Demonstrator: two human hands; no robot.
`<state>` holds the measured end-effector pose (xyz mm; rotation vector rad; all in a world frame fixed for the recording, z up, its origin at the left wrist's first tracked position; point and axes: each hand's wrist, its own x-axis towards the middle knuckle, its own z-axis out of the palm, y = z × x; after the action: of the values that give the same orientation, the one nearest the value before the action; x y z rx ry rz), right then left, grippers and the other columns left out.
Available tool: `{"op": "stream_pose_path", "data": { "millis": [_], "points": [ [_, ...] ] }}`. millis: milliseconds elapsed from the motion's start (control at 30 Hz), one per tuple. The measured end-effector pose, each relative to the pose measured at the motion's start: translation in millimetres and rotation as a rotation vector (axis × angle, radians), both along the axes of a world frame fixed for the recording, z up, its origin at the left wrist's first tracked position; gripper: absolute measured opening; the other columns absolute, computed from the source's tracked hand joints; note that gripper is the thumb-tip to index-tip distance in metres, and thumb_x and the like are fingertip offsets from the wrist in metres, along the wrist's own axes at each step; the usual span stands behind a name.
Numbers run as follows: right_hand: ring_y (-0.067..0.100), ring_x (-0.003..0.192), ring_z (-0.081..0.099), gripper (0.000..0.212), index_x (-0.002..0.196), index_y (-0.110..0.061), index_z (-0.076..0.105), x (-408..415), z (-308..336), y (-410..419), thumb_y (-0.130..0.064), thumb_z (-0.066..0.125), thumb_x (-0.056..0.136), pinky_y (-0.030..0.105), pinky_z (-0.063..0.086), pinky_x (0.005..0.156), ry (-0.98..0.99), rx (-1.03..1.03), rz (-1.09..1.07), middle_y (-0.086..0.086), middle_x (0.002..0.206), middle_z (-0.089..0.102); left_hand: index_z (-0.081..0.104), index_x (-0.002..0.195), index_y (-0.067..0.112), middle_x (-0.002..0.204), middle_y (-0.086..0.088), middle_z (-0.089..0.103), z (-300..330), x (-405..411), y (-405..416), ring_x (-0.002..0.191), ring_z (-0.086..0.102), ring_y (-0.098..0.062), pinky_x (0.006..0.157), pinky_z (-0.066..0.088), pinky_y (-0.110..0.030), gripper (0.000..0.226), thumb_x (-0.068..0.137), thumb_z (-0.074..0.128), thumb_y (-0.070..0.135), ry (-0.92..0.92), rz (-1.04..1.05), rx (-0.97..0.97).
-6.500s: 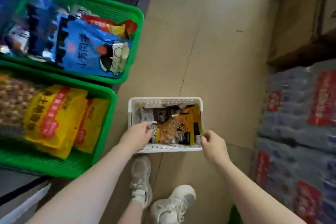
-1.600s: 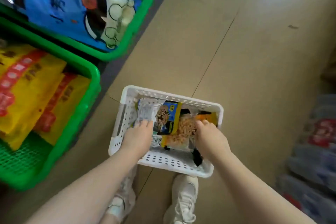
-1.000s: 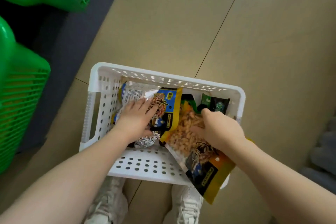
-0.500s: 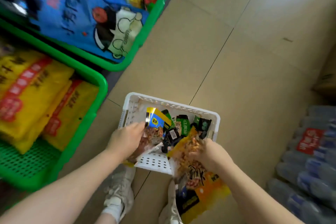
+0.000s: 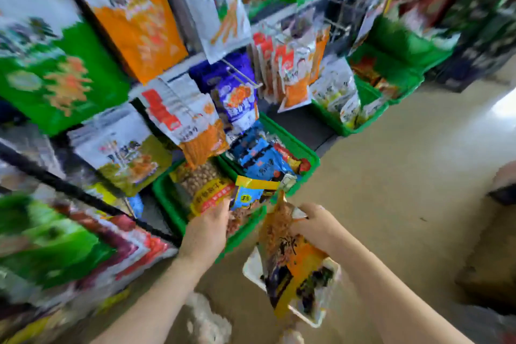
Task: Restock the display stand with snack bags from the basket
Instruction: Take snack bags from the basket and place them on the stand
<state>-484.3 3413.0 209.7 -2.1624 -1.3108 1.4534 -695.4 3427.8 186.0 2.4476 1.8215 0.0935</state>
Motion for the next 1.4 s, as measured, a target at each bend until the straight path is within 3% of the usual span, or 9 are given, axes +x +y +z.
{"op": "stream_pose_path", "data": {
  "millis": [100,233,400,667,833,900,1000,1167,1400],
  "points": [
    [0.016,0.067,0.045,0.013,0.081,-0.008,0.058,-55.8,77.8,17.6,-0.017,0.067,0.077,0.028,0.032,0.06,0.07,0.162,0.036,0.005,0.072,0.048,0.055,0.099,0.013,0.044,-0.005,0.062,64.3,-59.4,-28.7,0.03,0.056,-0.021,0.024,0.022,-0.022,0.04,0.067,0.078,0.017,-0.045,0.121,0.131],
    [0.016,0.063,0.043,0.039,0.071,0.002,0.057,-142.9,149.3,33.4,-0.033,0.072,0.062,0.029,0.029,0.058,0.179,0.302,0.178,0.007,0.064,0.047,0.05,0.105,0.015,0.048,-0.01,0.064,142.3,-146.3,-63.7,0.034,0.058,-0.028,0.024,0.032,-0.027,0.044,0.07,0.077,0.012,-0.104,0.32,0.262],
    [0.008,0.039,0.056,0.017,0.087,-0.013,0.066,-264.1,225.0,33.6,-0.025,0.071,0.076,0.017,0.041,0.041,0.543,0.276,0.176,0.003,0.062,0.06,0.043,0.13,0.01,0.095,-0.029,0.067,224.5,-252.1,-101.2,0.084,0.063,-0.047,0.063,0.047,-0.046,0.037,0.095,0.043,0.023,-0.382,0.623,0.479],
    [0.019,0.055,0.068,0.013,0.081,-0.006,0.067,-444.2,314.8,53.3,-0.013,0.056,0.08,0.036,0.054,0.067,0.983,0.275,0.446,0.008,0.066,0.073,0.045,0.123,0.004,0.097,-0.022,0.066,322.3,-443.0,-153.0,0.087,0.062,-0.042,0.065,0.039,-0.04,0.034,0.092,0.044,0.02,-0.527,0.644,0.938],
    [0.022,0.071,0.069,0.055,0.089,-0.011,0.066,-535.0,367.1,82.7,-0.03,0.087,0.042,0.032,0.055,0.072,0.811,0.399,0.701,0.008,0.082,0.073,0.042,0.125,0.0,0.102,-0.026,0.064,367.4,-540.2,-152.1,0.089,0.06,-0.041,0.061,0.026,-0.03,0.032,0.094,0.044,0.009,-0.514,0.787,1.035],
    [0.017,0.073,0.066,0.022,0.081,-0.012,0.068,-560.8,391.6,92.1,-0.022,0.08,0.066,0.024,0.052,0.072,0.597,0.547,0.873,0.009,0.085,0.069,0.04,0.129,0.003,0.107,-0.028,0.063,377.2,-570.8,-143.6,0.085,0.06,-0.039,0.06,0.026,-0.028,0.035,0.095,0.043,0.011,-0.483,0.852,0.999],
    [0.004,0.071,0.058,0.013,0.082,-0.012,0.073,-595.3,429.3,111.5,-0.02,0.064,0.086,0.008,0.041,0.065,-0.003,0.898,1.289,-0.004,0.081,0.068,0.038,0.129,0.003,0.089,-0.028,0.065,372.5,-613.3,-123.7,0.064,0.057,-0.038,0.05,0.025,-0.033,0.036,0.096,0.043,0.014,-0.329,0.918,0.912],
    [0.022,0.094,0.063,0.017,0.093,-0.021,0.07,-677.7,437.5,130.7,-0.017,0.055,0.086,0.03,0.039,0.08,-1.121,1.534,1.646,-0.002,0.096,0.072,0.033,0.128,0.009,0.06,-0.01,0.052,336.6,-657.1,-78.8,0.048,0.046,-0.028,0.045,0.031,-0.034,0.032,0.097,0.039,0.014,-0.249,1.08,0.609],
    [0.026,0.115,0.046,0.024,0.108,-0.021,0.065,-747.3,369.8,146.8,-0.018,0.052,0.088,0.04,0.031,0.1,-1.136,1.797,1.65,0.0,0.112,0.063,0.033,0.121,0.006,0.067,-0.01,0.059,321.3,-670.9,-43.5,0.051,0.049,-0.026,0.04,0.03,-0.031,0.026,0.097,0.037,0.014,-0.048,1.181,0.431]
  ]
}}
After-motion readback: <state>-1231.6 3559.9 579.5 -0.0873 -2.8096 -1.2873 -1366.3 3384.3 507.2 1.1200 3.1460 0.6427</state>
